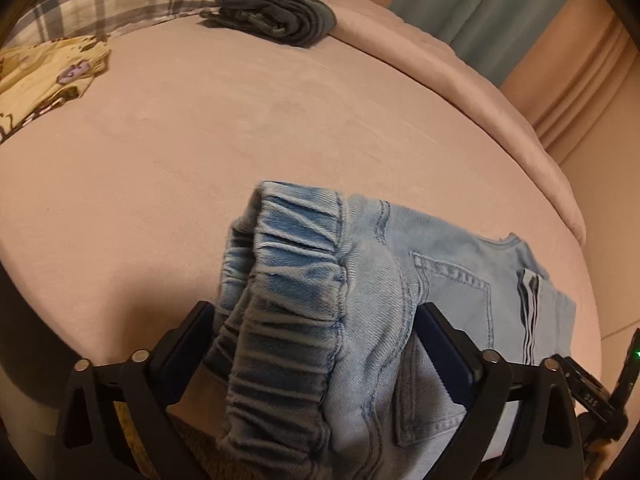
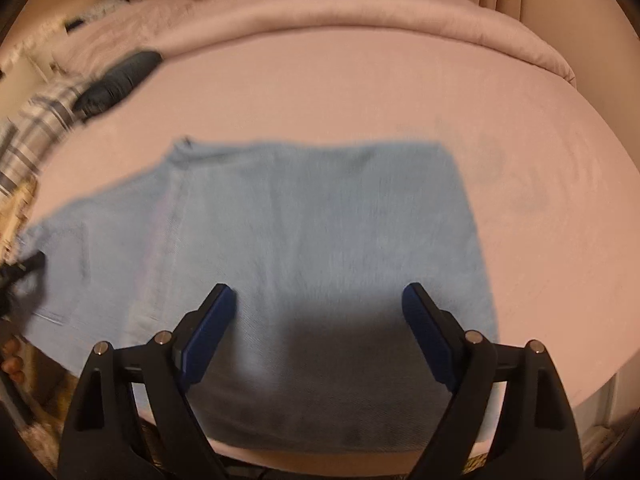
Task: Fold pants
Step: 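Grasp the elastic waistband with the left gripper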
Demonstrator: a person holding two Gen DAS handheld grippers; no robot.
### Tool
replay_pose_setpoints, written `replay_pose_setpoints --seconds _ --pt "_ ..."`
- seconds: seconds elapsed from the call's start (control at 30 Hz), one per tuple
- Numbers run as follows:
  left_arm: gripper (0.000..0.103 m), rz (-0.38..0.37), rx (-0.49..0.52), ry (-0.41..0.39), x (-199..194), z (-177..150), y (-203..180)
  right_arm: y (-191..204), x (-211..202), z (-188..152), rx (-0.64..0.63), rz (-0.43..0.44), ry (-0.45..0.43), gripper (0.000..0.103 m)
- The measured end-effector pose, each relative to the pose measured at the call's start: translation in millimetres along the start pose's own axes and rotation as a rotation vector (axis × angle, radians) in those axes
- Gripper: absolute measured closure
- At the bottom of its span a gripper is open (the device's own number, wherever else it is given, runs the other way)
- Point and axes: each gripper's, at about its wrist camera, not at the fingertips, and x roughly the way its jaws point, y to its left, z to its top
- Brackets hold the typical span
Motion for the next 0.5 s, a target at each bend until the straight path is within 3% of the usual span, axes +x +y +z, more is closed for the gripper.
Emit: replay_pose_setpoints --seconds 0.33,0.5 --pt "0.003 0.008 0.001 0.01 4.4 2.6 -1.4 3.6 -1.5 -0.1 -0.016 -0.004 -0.027 0.011" --pt "0.015 0.018 0.024 0.009 3.4 3.3 -6.0 5.0 -2.7 -0.8 -0.019 -0.009 -0.027 0.01"
